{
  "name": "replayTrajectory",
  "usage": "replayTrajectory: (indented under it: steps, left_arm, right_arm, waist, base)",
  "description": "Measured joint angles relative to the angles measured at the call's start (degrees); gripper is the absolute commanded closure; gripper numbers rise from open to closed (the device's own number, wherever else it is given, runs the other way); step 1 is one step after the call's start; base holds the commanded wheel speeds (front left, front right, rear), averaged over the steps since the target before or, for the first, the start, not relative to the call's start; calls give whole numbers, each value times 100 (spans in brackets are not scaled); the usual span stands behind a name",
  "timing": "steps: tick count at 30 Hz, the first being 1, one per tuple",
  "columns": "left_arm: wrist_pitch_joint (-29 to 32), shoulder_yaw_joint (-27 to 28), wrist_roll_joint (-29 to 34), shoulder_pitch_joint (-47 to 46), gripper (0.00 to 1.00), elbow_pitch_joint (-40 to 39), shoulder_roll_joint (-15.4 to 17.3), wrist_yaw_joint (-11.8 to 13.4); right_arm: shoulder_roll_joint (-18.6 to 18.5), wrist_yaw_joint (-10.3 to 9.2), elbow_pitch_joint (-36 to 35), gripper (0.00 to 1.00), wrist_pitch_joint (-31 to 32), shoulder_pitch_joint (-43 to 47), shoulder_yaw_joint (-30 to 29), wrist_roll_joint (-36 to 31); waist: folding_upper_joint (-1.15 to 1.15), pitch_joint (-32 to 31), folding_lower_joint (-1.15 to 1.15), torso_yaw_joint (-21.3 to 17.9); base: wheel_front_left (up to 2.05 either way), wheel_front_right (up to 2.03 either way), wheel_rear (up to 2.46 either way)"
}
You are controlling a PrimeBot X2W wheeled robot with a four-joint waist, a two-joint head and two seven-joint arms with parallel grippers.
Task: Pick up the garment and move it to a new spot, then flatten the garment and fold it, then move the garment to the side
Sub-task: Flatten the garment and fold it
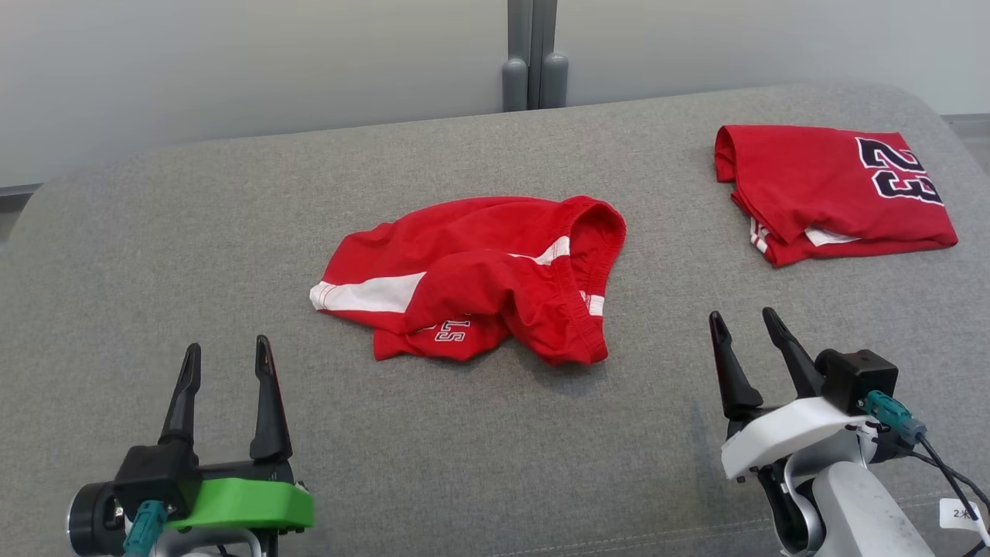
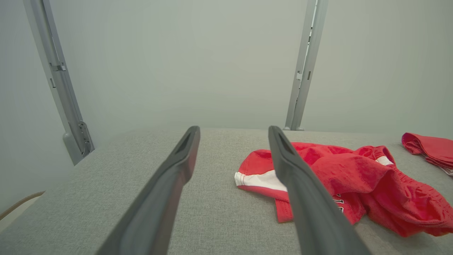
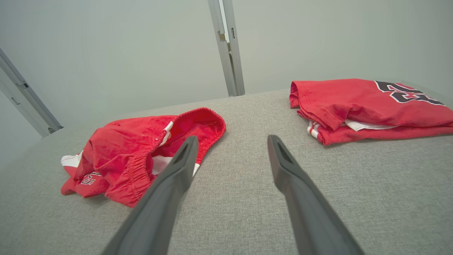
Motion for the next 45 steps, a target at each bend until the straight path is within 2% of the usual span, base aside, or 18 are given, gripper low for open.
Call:
replayTrajectory:
  steps: [14,28,45]
  left_arm:
    - [-1,683,321,382,0,-46,-226,-103]
    - [0,766,430,509,0,260,-163,-661]
    - [0,833,530,520,0,436,-199,-736]
  right_arm:
    - [-10,0,-73,0,0,155,-148,27]
    - [29,0,-68,0,1,319,-253,-66]
    - [66,0,-68,0,34,346,-270,-129]
  waist:
    - [0,-136,0,-56]
    - [0,-284,0,-146]
    - [0,-258,0,-170]
  base:
    - [0,0,0]
    - [0,0,0]
    - [0,0,0]
